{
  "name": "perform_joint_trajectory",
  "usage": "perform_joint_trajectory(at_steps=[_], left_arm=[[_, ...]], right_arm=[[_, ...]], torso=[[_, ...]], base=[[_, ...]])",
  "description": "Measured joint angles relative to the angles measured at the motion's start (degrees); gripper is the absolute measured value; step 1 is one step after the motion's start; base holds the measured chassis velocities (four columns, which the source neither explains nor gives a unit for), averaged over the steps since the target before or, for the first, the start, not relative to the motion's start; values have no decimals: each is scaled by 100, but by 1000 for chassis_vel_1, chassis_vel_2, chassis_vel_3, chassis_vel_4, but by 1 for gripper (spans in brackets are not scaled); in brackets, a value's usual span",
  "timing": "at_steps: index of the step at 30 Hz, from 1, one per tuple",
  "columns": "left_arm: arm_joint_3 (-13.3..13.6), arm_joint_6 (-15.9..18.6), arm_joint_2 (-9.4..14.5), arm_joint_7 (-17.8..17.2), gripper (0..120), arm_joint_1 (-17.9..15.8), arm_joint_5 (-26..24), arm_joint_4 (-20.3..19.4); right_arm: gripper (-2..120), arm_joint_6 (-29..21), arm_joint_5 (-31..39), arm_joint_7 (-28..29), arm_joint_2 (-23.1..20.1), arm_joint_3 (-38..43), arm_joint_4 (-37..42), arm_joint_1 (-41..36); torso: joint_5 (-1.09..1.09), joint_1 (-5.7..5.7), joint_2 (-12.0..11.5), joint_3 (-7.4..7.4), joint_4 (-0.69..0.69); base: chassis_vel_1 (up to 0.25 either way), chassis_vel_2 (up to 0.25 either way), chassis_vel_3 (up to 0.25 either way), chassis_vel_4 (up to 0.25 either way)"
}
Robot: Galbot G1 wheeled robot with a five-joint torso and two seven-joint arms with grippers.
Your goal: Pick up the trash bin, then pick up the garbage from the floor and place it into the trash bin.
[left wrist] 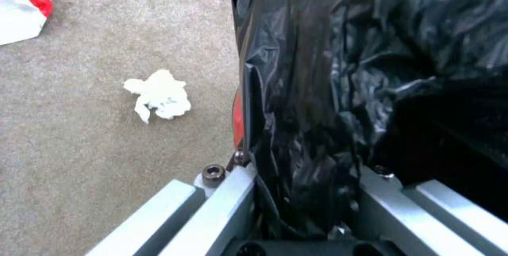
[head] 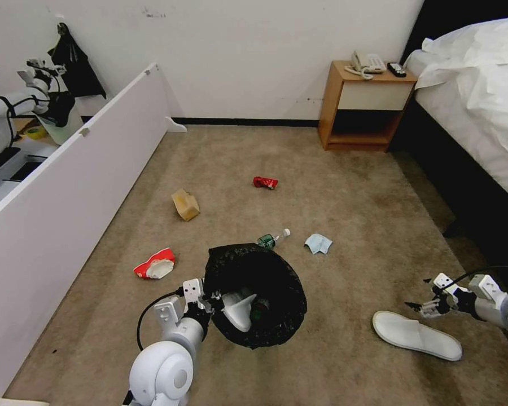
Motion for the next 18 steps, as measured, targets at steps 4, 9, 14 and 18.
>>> perform_joint_trajectory(at_steps=[4, 9, 14, 18], left_arm=[[-3, -2, -18, 4, 0, 13, 37, -14], [5, -3, -52, 14, 0, 37, 76, -44], [8, -4, -72, 39, 0, 53, 121, -44], [-9, -13, -83, 56, 0, 69, 146, -44]], right_arm=[[100, -49, 1, -366, 62, -249, -119, 300], [100, -273, 99, -1276, 456, -1181, -509, 1378], [100, -447, 363, -1670, 764, -1889, -832, 2249], [100, -621, 580, -2015, 1024, -2323, -1247, 2719]], torso=[[-2, 0, 0, 0, -2], [-2, 0, 0, 0, -4], [-1, 0, 0, 0, 4], [1, 0, 0, 0, 1]], base=[[0, 0, 0, 0], [0, 0, 0, 0], [0, 0, 0, 0], [0, 0, 0, 0]])
